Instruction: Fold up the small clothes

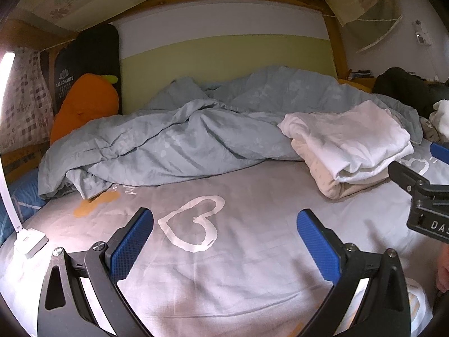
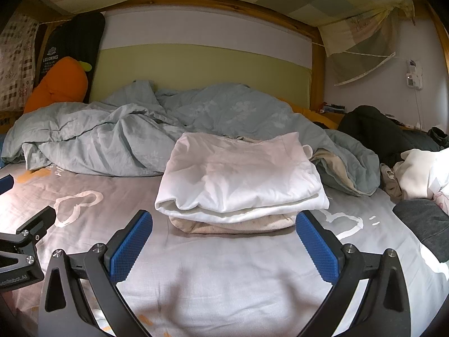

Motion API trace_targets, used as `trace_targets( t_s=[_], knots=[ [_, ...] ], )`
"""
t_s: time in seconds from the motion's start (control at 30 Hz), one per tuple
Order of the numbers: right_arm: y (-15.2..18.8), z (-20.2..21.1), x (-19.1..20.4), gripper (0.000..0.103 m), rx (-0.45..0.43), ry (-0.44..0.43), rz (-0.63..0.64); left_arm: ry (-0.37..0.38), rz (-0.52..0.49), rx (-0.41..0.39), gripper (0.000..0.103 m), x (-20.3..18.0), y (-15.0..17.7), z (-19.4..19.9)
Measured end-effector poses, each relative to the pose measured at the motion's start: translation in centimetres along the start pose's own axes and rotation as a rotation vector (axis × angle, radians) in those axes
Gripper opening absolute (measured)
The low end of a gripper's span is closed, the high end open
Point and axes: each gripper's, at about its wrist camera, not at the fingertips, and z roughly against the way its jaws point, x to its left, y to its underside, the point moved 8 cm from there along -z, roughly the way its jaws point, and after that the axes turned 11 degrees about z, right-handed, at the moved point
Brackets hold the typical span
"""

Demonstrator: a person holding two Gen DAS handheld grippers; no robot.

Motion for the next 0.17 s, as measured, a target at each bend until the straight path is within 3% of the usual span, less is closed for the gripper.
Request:
trace_targets(
  t_s=[0.17],
  knots=[
    [0.14, -0.25, 0.39, 0.103, -0.013, -0.023, 0.014, -0.007, -0.003, -0.008, 0.102, -0.05, 0.12, 0.09]
  ],
)
